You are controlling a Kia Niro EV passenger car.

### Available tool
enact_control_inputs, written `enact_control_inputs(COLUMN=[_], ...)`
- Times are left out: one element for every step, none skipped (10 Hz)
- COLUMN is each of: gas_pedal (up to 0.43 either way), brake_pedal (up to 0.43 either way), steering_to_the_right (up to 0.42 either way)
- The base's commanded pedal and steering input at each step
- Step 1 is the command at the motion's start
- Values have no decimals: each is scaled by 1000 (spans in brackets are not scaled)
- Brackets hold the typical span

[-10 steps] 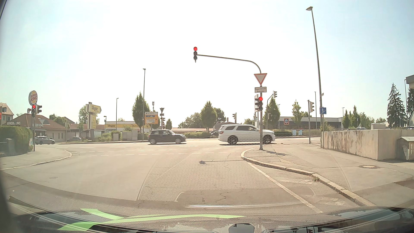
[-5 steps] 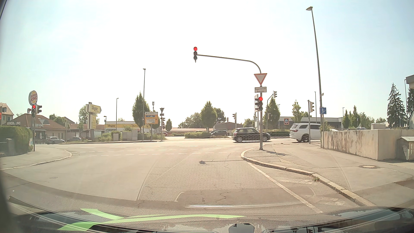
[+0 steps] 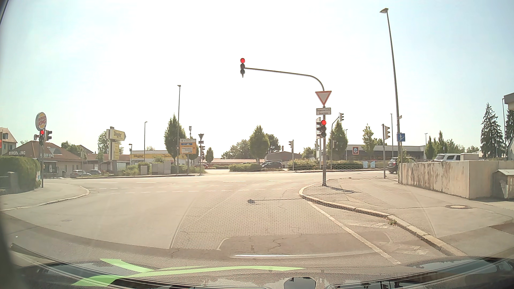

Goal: Follow the waypoints while adhering to traffic rules and regulations

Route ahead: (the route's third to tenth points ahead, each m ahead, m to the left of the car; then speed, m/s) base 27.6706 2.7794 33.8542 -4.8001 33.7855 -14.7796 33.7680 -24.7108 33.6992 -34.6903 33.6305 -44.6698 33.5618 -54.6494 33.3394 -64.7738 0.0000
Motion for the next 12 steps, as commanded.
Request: enact_control_inputs(gas_pedal=[0, 0, 0, 0, 0, 0, 0, 0, 0, 0, 0, 0], brake_pedal=[311, 311, 311, 311, 311, 311, 311, 311, 311, 311, 311, 311], steering_to_the_right=[-17, -16, -17, -17, -16, -16, -16, -17, -17, -16, -16, -16])
